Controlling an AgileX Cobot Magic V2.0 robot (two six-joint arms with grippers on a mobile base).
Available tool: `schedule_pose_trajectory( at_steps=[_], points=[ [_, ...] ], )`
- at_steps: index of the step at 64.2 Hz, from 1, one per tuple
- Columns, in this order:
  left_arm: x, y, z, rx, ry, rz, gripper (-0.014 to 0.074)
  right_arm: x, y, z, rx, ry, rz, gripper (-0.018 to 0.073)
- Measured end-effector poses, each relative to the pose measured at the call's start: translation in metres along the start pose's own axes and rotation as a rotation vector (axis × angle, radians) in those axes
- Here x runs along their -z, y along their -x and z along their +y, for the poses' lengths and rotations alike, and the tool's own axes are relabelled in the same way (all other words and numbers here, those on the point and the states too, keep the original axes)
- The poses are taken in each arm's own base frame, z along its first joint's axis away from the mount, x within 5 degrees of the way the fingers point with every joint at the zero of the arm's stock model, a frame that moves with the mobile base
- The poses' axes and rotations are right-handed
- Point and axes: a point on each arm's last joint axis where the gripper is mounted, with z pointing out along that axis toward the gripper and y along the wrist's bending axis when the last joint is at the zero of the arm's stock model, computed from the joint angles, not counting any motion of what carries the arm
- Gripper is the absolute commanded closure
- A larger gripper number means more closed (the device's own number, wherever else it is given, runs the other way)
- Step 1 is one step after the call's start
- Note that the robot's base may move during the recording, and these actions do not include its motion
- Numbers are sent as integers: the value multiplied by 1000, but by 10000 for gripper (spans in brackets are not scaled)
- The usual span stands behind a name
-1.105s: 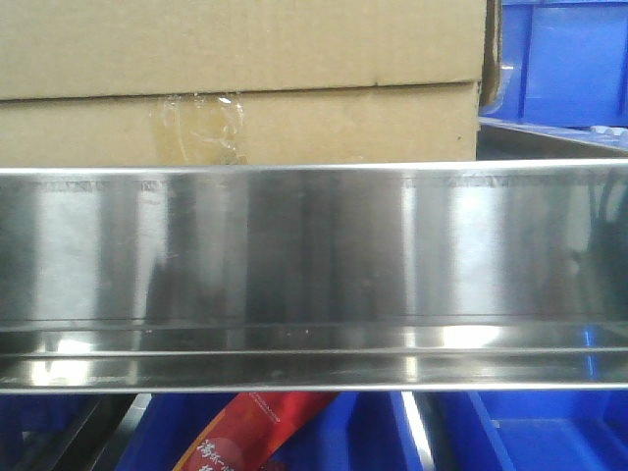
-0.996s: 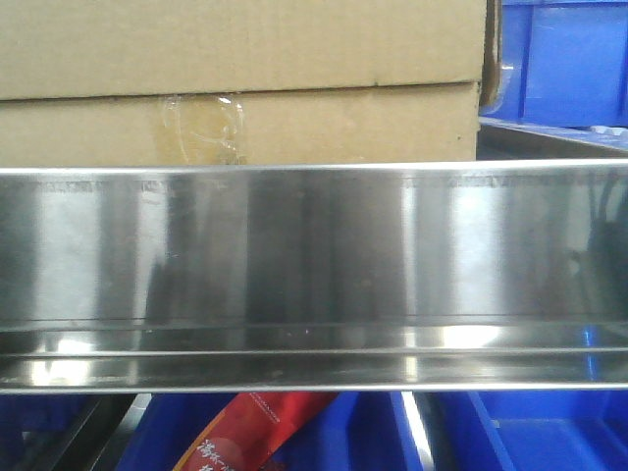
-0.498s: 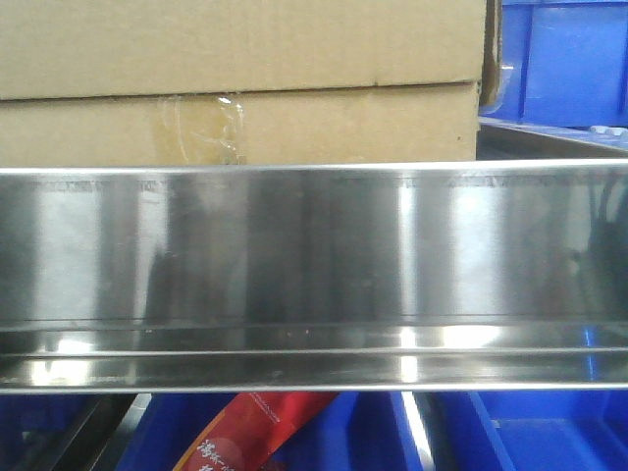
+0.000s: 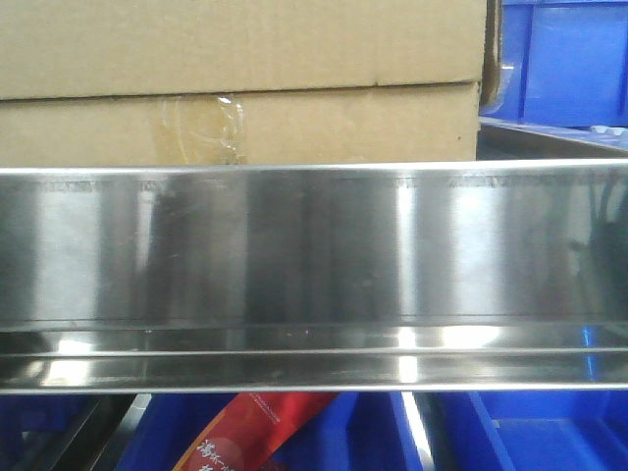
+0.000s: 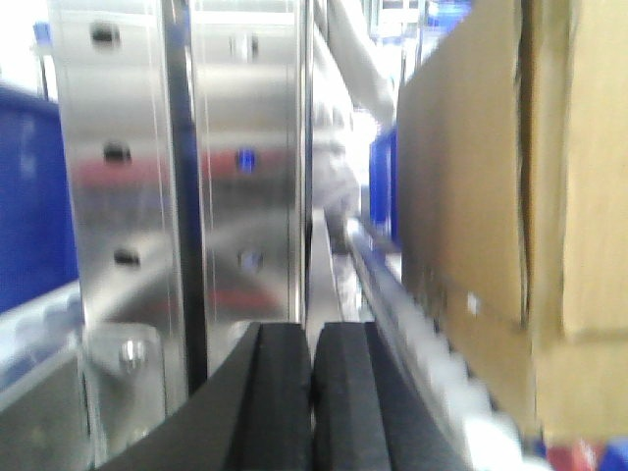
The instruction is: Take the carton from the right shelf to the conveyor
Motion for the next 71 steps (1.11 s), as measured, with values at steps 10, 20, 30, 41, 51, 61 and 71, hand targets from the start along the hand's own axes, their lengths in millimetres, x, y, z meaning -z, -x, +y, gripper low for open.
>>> schedule_pose_trajectory(
  at_steps=[10,20,30,41,51,61,71],
  points=[
    [0,8,0,5,-2,-89,604,0,10,0,0,-1,-45,635],
    [2,31,1,16,1,-166,587,6,54,2,0,8,-97,635],
    [11,93,4,-43,18,-166,398,19,111,4,0,25,-107,634],
    [14,157,7,-13,31,-94,114,16,158,7,-52,54,-77,409],
    [2,182,6,62,-5,-15,57,-2,176,9,-77,64,-34,-10],
    [-11,189,0,109,-130,82,57,-17,180,10,-83,88,33,-10],
    [-29,199,-13,60,-312,235,57,-25,198,17,-132,186,66,-10]
  ],
)
